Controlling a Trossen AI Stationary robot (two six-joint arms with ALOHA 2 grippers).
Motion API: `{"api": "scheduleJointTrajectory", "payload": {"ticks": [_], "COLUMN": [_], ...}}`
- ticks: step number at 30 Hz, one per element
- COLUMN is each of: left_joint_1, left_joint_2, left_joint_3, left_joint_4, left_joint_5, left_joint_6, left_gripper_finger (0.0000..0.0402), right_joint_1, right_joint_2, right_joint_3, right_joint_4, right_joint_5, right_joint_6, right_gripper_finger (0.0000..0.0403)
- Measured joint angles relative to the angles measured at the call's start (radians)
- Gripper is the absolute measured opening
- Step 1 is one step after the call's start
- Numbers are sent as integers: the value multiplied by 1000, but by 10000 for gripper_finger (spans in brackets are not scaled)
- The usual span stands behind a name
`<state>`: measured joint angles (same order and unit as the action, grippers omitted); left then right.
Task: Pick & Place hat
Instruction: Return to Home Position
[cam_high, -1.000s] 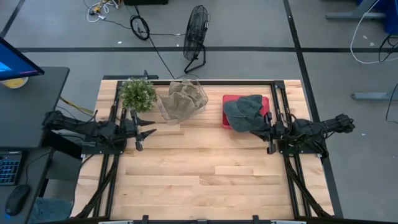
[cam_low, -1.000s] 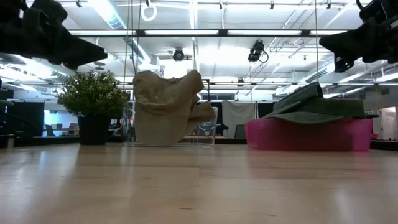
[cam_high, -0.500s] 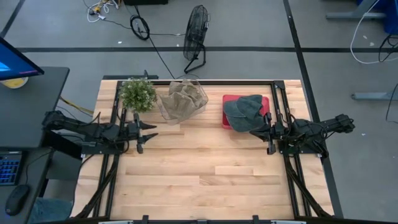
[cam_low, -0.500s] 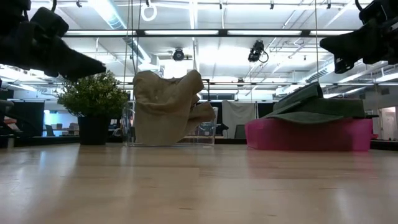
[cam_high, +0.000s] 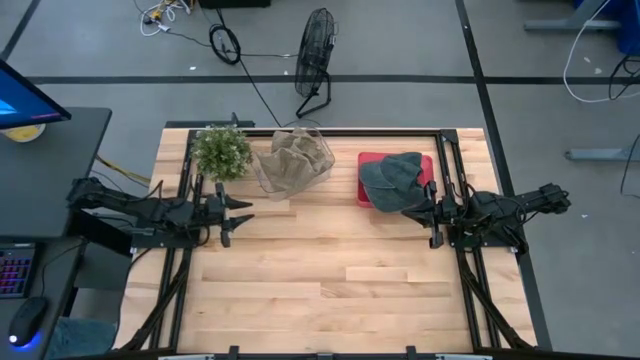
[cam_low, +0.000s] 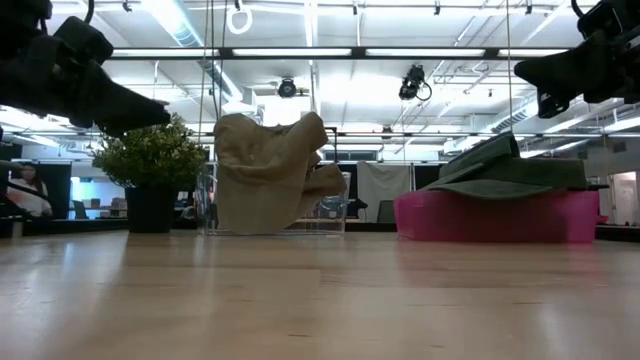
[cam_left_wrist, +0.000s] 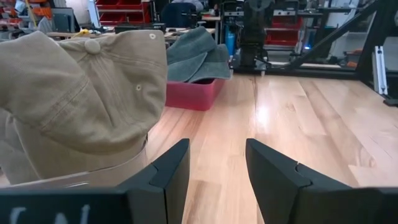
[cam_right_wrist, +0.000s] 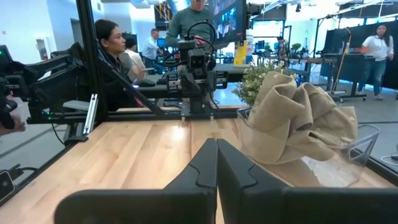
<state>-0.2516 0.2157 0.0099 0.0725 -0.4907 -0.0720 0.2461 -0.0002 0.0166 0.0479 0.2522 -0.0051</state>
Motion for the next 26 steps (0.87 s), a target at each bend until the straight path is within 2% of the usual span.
{"api": "scheduleJointTrajectory", "payload": {"ticks": [26], "left_joint_1": [0], "left_joint_2": [0], "left_joint_3": [-2], "left_joint_4": [25], "left_joint_5": [-2], "left_joint_6": [-3], "left_gripper_finger": [160], "right_joint_1": [0], "right_joint_2": [0], "right_joint_3": [0], "right_joint_4": [0], "right_joint_5": [0], "right_joint_6": [-1], "right_gripper_finger": [4]}}
